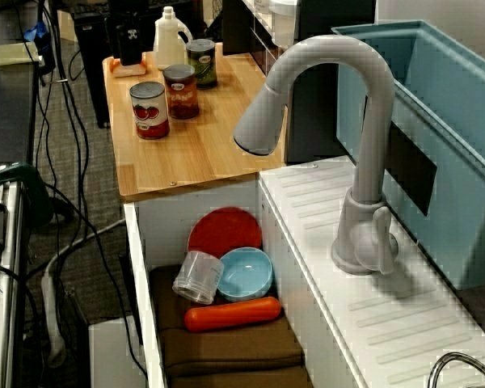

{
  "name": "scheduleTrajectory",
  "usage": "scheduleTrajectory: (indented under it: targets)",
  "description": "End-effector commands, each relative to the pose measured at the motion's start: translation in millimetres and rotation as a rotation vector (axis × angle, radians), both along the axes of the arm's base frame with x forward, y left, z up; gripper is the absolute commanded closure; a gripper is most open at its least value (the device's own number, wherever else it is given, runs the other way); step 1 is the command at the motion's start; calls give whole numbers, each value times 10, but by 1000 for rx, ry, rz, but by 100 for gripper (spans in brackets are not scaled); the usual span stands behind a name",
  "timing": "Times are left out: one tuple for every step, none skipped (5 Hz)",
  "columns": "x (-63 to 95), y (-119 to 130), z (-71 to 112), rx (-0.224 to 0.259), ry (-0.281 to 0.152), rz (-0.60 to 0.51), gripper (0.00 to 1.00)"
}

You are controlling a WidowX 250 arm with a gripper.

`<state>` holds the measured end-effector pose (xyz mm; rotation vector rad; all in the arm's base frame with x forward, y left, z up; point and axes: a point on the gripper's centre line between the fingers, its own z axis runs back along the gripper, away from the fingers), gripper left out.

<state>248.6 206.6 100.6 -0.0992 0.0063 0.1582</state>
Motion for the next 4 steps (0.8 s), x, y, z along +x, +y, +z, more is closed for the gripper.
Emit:
scheduleTrajectory:
  targets:
    - [21, -68, 194, 181, -66, -16, 0]
    - [16, -32, 111, 213, -56, -13, 0]
    - [4, 30, 51, 223, -40, -4, 0]
    - [2, 78, 25, 223, -26, 1, 0]
